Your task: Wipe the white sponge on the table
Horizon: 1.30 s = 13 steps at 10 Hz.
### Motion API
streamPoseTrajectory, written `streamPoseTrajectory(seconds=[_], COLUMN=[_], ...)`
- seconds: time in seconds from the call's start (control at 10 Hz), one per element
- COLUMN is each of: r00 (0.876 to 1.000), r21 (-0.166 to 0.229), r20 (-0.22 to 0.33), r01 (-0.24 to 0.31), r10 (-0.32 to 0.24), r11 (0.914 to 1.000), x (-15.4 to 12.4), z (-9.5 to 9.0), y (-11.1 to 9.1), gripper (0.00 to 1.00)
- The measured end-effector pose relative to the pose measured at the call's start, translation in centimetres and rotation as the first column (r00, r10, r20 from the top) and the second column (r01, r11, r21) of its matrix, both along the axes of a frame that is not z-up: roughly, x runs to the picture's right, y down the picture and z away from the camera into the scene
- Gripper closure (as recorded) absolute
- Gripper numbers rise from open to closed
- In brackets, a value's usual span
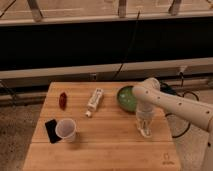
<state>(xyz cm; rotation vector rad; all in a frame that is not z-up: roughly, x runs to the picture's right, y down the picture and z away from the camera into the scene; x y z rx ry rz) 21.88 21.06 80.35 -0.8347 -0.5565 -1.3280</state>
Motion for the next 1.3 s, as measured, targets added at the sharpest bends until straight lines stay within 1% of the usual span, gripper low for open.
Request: streamPoseTrajectory(seconds=[0.1,0.2,0.3,0.4,0.5,0.6,0.7,0.8,0.9,1.0,1.1,1.2,1.3], r00=[1.0,1.0,0.999,0.999,0.997,0.994,0.989,0.985,0.977,0.968,0.966,0.967,0.966], r21=[0.001,0.005,0.006,0.005,0.007,0.005,0.004,0.002,-0.004,-0.012,-0.011,-0.008,-0.003], r20=[0.007,0.024,0.037,0.052,0.075,0.108,0.139,0.166,0.206,0.242,0.249,0.241,0.24], r01=[-0.001,0.001,0.004,0.008,0.016,0.03,0.041,0.051,0.063,0.072,0.079,0.087,0.097], r10=[0.001,-0.002,-0.004,-0.008,-0.016,-0.03,-0.041,-0.051,-0.061,-0.067,-0.073,-0.083,-0.093], r11=[1.0,1.0,1.0,1.0,0.9999,0.9995,0.9991,0.9987,0.998,0.9973,0.9968,0.9962,0.9953], x=[-0.9,-2.3,-3.0,-3.8,-5.2,-7.0,-8.2,-9.0,-9.4,-9.5,-9.5,-9.9,-10.4], z=[0.3,0.7,0.7,0.7,0.8,0.5,0.0,-0.6,-1.6,-2.6,-3.2,-3.3,-3.1], y=[-0.3,-0.6,-0.7,-0.7,-0.8,-0.5,-0.2,0.3,0.9,1.6,2.1,2.5,2.3], gripper=[1.0,1.0,0.99,0.95,0.88,0.75,0.66,0.58,0.46,0.37,0.35,0.38,0.48])
